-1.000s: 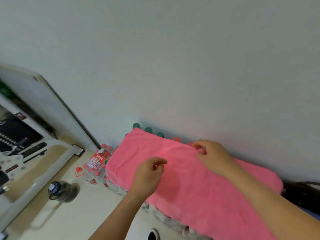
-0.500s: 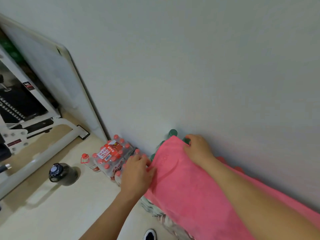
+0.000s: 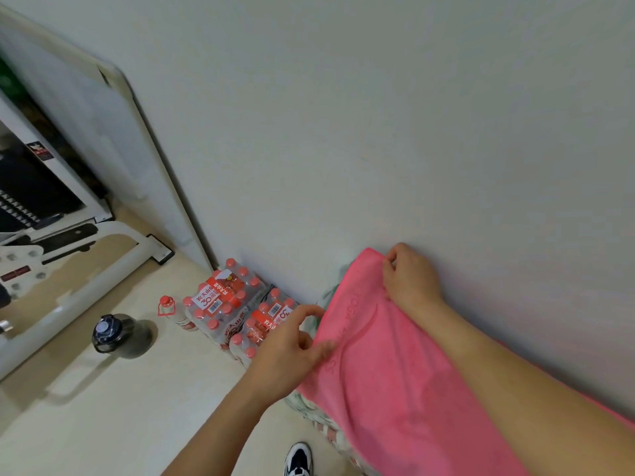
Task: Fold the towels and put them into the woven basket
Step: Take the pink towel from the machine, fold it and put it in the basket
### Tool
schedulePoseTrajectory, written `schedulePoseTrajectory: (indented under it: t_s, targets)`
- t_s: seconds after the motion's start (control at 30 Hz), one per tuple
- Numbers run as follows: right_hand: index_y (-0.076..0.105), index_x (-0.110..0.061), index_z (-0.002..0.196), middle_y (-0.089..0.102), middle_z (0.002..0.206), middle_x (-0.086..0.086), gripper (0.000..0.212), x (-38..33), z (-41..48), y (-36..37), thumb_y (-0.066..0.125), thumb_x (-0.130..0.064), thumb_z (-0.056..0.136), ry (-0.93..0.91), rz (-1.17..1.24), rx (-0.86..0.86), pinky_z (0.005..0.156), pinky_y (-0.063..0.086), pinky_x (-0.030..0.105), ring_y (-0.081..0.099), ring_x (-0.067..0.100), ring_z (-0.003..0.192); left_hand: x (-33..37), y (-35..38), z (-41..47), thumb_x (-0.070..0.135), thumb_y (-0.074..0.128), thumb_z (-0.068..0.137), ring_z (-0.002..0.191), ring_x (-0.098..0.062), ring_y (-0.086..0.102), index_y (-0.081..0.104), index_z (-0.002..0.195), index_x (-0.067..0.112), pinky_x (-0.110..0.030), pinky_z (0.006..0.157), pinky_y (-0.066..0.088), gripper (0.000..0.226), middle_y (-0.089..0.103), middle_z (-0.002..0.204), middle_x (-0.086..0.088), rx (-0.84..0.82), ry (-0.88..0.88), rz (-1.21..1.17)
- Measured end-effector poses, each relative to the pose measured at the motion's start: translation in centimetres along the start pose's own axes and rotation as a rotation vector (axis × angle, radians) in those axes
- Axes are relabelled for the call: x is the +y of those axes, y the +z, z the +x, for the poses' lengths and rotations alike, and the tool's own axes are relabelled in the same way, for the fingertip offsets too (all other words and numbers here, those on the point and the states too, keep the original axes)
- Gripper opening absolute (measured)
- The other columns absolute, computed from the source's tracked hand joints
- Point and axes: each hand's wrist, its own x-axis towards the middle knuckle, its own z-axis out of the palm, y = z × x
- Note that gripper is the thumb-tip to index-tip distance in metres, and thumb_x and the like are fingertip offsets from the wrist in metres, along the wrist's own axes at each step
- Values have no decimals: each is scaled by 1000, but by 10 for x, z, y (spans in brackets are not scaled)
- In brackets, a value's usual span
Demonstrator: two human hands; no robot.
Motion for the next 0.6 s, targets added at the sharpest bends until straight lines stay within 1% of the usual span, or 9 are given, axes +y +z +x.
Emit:
schedulePoseTrajectory:
  t_s: [0.07,0.1,0.17,0.23,0.33,0.4,0.47,0.53,0.6]
  targets:
    - [57,-12,98,69,90,14,16,-4,1,2,46,-22,94,-14,-66,29,71,49,39,65,35,87,-2,-4,-4,25,58,93,56,-5,39,44,119,47,-20,55,35,36,44,62,10,-80,11,-86]
    - [57,-11,99,69,92,16,16,-5,0,4,46,-22,95,-25,-90,42,70,48,40,64,36,88,-4,-5,-6,22,56,95,59,-4,42,45,120,48,-17,59,37,39,45,67,12,-64,24,-96]
    - [57,-10,98,69,91,18,17,-5,-1,8,46,-21,95,-59,-107,81,67,46,41,64,38,85,-10,-7,-4,18,56,95,70,0,50,51,116,46,-11,67,40,36,54,78,15,68,59,-38]
    - [58,-9,98,69,89,19,18,-7,1,11,46,-21,96,-85,-109,110,65,45,42,64,39,83,-15,-9,0,17,59,93,83,4,54,61,105,42,-8,71,39,28,61,86,23,178,85,53]
    - [59,-7,97,69,89,19,19,-9,5,13,45,-21,97,-98,-111,128,66,45,42,64,39,83,-23,-12,9,16,61,91,91,2,57,69,98,34,-11,77,40,21,65,93,23,224,115,190]
    - [60,-7,102,68,96,18,21,-12,4,14,44,-19,96,-104,-102,96,72,47,43,64,38,88,-26,-14,14,17,60,92,88,3,54,70,99,31,-8,75,37,19,61,93,22,260,112,254]
    - [57,-6,119,66,111,18,30,-14,-1,13,47,-18,94,-157,-141,7,86,45,42,61,36,101,-24,-16,17,21,57,94,86,6,53,67,97,34,-8,72,37,17,59,91,25,301,35,194]
    - [45,-3,137,56,131,19,46,-15,-12,8,49,-19,95,-265,-192,-111,103,34,37,52,32,120,-22,-18,15,25,56,95,84,6,55,65,93,34,-8,69,40,13,62,92,19,291,-112,-54]
    - [30,-6,147,36,150,15,55,-19,-29,-3,47,-24,98,-340,-158,-199,114,17,29,33,26,138,-27,-19,10,30,58,94,87,-3,61,67,94,32,-16,72,47,9,66,94,8,186,-228,-228]
